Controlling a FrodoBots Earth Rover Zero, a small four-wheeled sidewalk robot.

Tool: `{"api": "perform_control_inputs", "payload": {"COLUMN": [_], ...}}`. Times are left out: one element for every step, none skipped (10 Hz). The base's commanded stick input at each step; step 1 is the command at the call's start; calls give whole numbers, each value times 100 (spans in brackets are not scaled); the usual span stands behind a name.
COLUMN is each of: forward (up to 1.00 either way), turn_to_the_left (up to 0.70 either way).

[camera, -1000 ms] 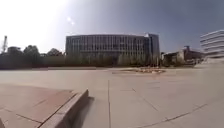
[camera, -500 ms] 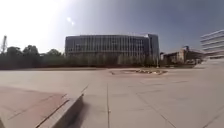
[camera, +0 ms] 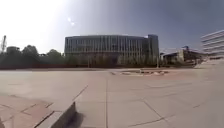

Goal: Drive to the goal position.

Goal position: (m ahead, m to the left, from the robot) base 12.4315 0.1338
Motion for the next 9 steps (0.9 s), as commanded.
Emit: {"api": "perform_control_inputs", "payload": {"forward": [70,70,70,70,70,70,70,70,70], "turn_to_the_left": [0,0,0,0,0,0,0,0,0]}}
